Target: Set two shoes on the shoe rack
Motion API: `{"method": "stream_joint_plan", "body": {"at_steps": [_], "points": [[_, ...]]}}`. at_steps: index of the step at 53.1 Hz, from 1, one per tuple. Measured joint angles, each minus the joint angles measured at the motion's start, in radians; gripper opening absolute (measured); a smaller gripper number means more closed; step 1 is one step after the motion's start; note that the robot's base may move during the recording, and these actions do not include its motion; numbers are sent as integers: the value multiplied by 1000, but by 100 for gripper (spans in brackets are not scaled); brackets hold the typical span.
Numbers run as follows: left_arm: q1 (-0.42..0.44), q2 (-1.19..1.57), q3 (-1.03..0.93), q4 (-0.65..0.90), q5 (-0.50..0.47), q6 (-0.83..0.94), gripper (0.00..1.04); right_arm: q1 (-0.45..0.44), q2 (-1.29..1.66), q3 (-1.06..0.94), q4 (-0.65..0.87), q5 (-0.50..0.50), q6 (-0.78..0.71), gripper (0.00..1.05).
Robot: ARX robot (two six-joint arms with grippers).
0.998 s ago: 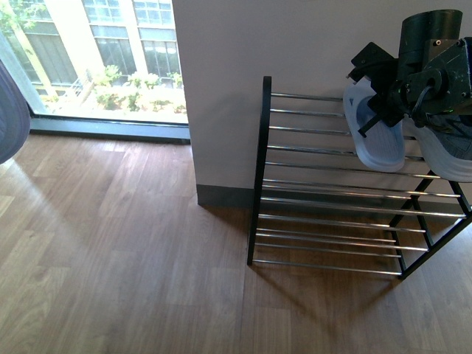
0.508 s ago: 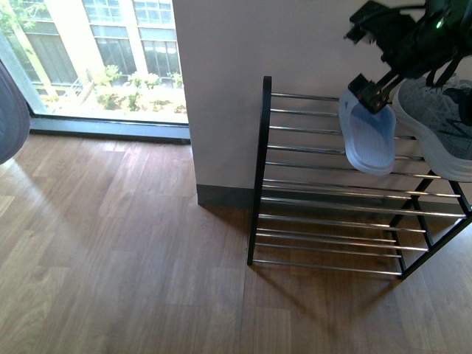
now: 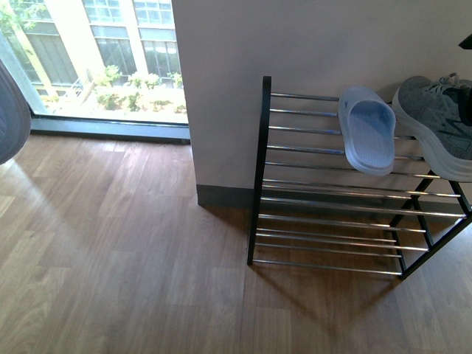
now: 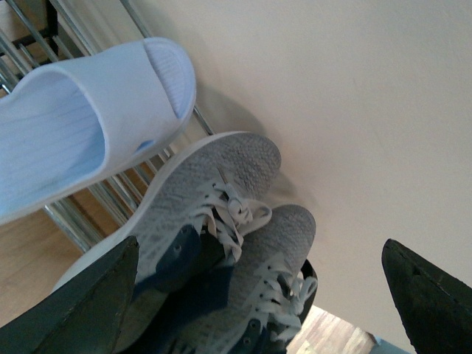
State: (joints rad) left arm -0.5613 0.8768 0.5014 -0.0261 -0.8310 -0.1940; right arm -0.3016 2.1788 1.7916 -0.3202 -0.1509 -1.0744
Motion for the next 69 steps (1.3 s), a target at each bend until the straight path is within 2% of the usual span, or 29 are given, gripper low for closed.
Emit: {"method": "stream_joint_plan", "body": {"at_steps": [8,16,18,22,30,34,36,38,42,49,51,58,65,69], "points": [[0,0,0,0,0,0,3,-63,-137,-146,37,-123,50,96],[0,0,0,0,0,0,3,-135,-322,-292,26,-370,299,96],[0,0,0,0,0,0,3,-161,-388,-349,20,-464,402,96],[0,0,0,0,0,0,3,-208,-499,-457,56,-560,565,96],[0,0,0,0,0,0,3,-252,-657,-642,148,-657,728,96],[0,0,0,0,0,0,3,-253,-720,-709,169,-684,742,96],[0,0,0,0,0,0,3,-248,-734,-727,208,-660,769,94],[0,0,0,0,0,0,3,-227,-767,-802,391,-531,828,88],[0,0,0,0,-1,0,3,-191,-822,-943,655,-379,918,77],[-1,0,0,0,0,0,3,-124,-920,-1150,918,-265,1011,60],[-1,0,0,0,0,0,3,-111,-940,-1182,944,-251,1019,57],[0,0,0,0,0,0,3,-32,-1056,-1349,1002,-174,1052,32],[0,0,0,0,0,0,3,40,-1159,-1481,1014,-97,1060,4],[0,0,0,0,0,0,3,64,-1197,-1518,1014,-74,1062,2]]}}
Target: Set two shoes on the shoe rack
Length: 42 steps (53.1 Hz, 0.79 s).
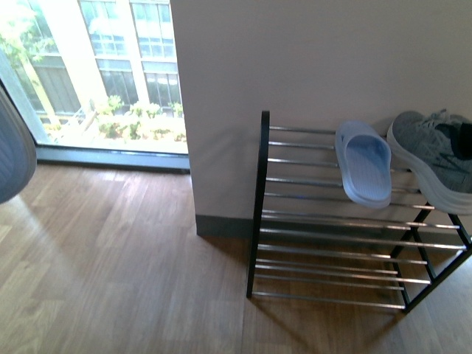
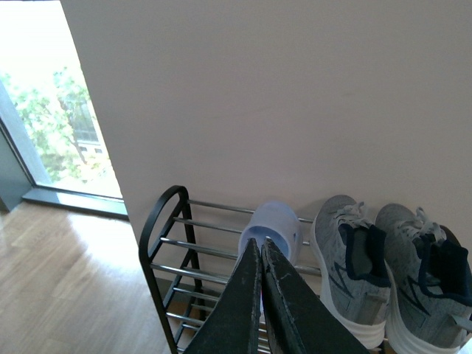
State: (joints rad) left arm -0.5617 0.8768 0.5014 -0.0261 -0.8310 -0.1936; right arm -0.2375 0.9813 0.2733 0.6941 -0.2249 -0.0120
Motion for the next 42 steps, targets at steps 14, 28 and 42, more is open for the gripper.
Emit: {"method": "stream_joint_plan", "body": {"at_steps": [14,28,42], "points": [[0,0,0,0,0,0,3,89,-163,-125,-32,84,1,2],[0,0,0,0,0,0,3,192,-325,-198,-125,207,2,2],[0,0,0,0,0,0,3,233,-454,-249,-188,224,2,2]]}}
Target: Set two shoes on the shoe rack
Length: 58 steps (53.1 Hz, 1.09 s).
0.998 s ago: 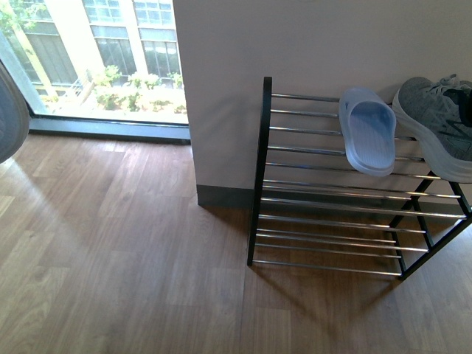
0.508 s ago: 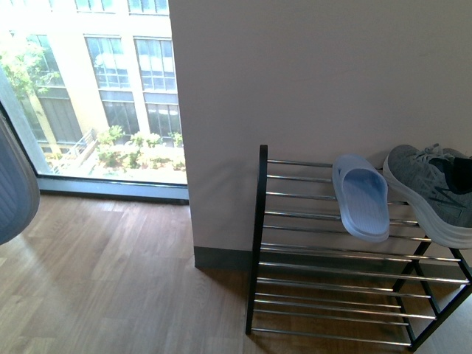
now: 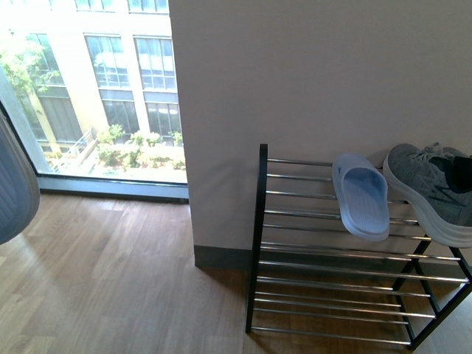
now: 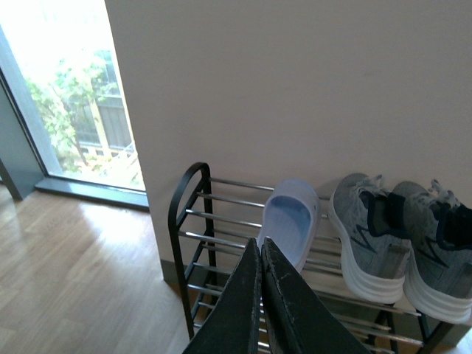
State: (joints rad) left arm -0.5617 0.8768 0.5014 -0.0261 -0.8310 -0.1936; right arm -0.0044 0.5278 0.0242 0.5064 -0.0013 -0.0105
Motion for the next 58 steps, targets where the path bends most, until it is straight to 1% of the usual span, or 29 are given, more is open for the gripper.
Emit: {"method": "stream_joint_plan", "body": {"at_steps": [6,31,55,58], "points": [[0,0,0,0,0,0,3,0,-28,-5,-14,0,0,2],[0,0,0,0,0,0,3,1,-242,-5,-219,1,0,2],[0,0,0,0,0,0,3,1,-348,-5,-325,2,0,2],[0,0,0,0,0,0,3,1,-414,-5,-416,1,0,2]]}}
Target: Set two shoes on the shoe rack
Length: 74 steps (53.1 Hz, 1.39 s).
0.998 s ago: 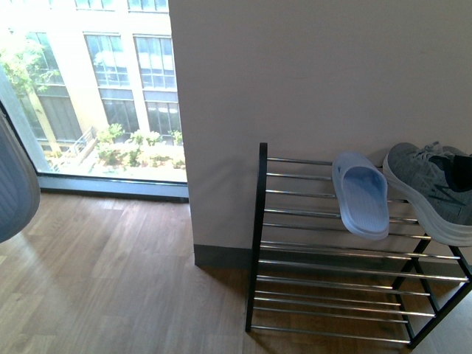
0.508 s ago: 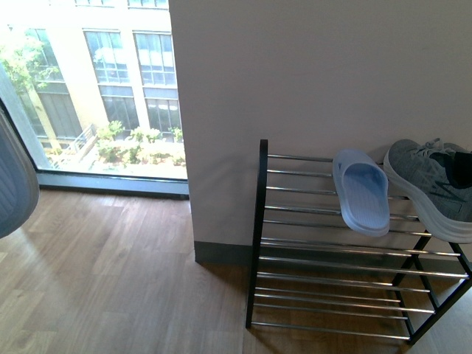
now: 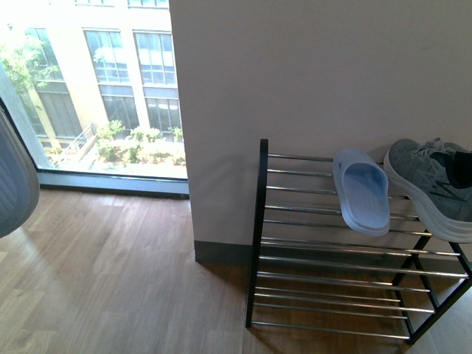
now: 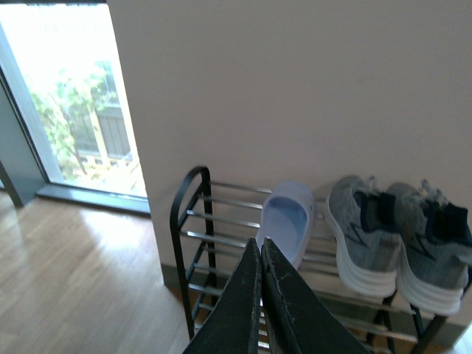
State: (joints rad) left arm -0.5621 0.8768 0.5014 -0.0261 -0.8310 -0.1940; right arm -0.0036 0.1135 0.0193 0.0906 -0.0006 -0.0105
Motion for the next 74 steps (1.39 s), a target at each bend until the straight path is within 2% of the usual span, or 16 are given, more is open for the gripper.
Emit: {"method": "stream_joint_plan", "body": {"at_steps": [4,20,29,44,47,49,54,59,66,74], "points": [[0,0,0,0,0,0,3,0,-74,0,-76,1,0,2],[0,0,0,0,0,0,3,0,-107,0,-87,1,0,3],[0,0,0,0,0,0,3,0,-107,0,-87,1,0,29],[0,0,0,0,0,0,3,0,-107,0,-87,1,0,85],[0,0,-4,29,-23,-68,3,0,-107,0,-87,1,0,95],[2,0,-4,49,-12,-154,3,0,-107,0,-87,1,0,96],[45,8,-1,56,92,-307,3,0,-108,0,-87,1,0,96],[145,90,39,82,288,-411,3,0,-107,0,-87,1,0,95],[261,319,170,134,575,-427,3,0,-108,0,-87,1,0,95],[319,528,314,108,751,-411,3,0,-108,0,-87,1,0,95]]}}
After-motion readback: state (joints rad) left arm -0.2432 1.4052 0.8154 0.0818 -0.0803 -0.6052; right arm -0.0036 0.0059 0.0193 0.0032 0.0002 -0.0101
